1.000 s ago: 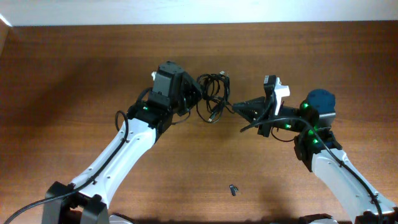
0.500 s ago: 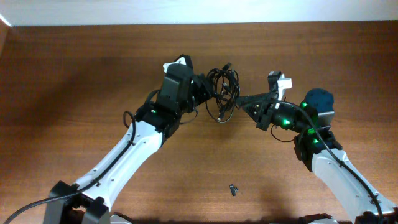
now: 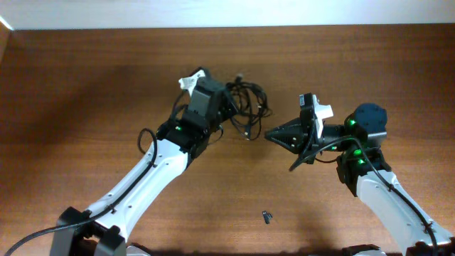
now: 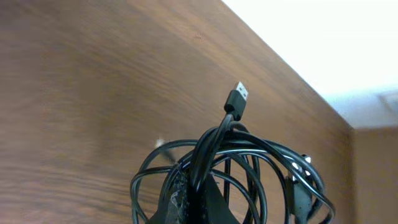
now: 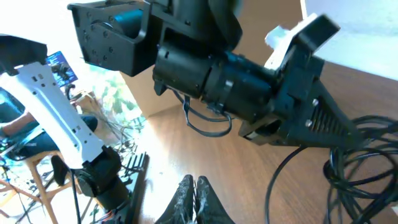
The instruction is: Untangle cables
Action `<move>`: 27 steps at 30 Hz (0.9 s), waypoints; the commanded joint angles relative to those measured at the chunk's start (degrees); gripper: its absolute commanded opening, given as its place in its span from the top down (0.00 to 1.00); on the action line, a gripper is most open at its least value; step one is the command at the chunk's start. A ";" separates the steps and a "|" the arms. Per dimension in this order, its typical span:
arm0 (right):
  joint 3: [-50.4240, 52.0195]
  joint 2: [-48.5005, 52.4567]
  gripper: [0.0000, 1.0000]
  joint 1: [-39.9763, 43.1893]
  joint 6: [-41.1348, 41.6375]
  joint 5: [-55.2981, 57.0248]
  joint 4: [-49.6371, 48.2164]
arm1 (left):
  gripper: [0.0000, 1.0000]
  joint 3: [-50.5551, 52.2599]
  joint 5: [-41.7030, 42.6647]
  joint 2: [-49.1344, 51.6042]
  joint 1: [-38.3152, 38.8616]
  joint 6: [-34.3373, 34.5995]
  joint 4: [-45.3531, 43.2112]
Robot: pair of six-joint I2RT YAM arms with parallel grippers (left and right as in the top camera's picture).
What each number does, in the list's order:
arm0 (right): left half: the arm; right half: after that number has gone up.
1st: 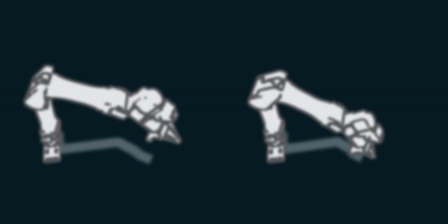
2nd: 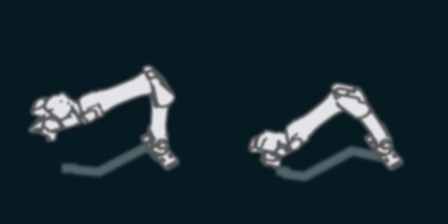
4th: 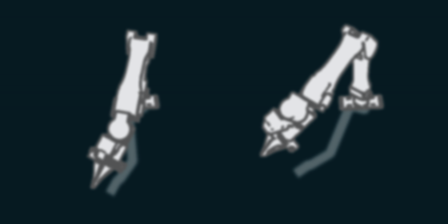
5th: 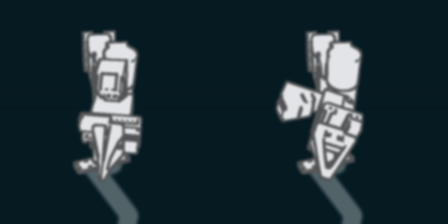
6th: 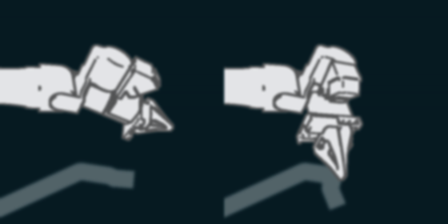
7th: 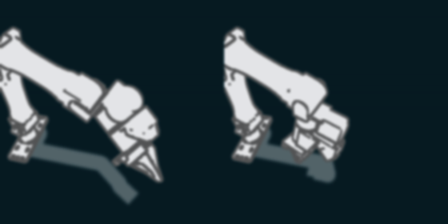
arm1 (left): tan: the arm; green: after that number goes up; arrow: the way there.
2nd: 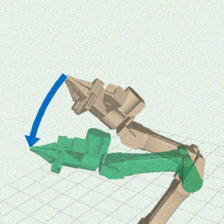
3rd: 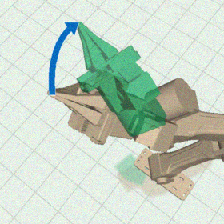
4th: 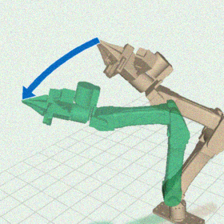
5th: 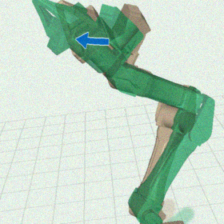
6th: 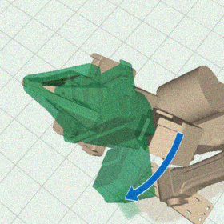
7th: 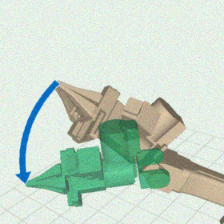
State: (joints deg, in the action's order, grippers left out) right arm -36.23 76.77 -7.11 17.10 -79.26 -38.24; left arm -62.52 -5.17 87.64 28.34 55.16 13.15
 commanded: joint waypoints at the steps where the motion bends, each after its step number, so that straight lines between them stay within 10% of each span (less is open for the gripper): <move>1: -0.44 -0.44 0.96 0.94 -0.26 1.31 0.37 | 1.00 -0.42 -4.55 -0.55 -0.74 7.37 2.14; 4: -0.44 -0.44 0.91 2.69 4.76 13.18 7.61 | 1.00 -0.42 -0.55 -0.57 -0.74 3.32 0.55; 6: -0.44 -0.44 0.49 3.45 4.76 20.63 14.91 | 1.00 -0.42 5.25 -0.57 -0.74 -4.00 -3.15; 8: -0.44 -0.44 0.40 3.43 4.52 21.73 15.52 | 1.00 -0.42 10.01 -0.57 -0.74 -10.84 -5.66; 22: -0.44 -0.44 0.41 3.39 2.73 31.08 22.23 | 1.00 -0.44 22.43 -0.57 -0.74 -22.49 -10.49; 27: -0.44 -0.42 0.81 3.39 2.19 31.01 22.71 | 1.00 -0.42 21.86 -0.57 -0.74 -19.45 -11.69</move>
State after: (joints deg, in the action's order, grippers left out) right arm -36.53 76.66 -3.88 20.01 -48.73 -15.38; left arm -62.46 16.12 87.64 27.77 34.11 2.35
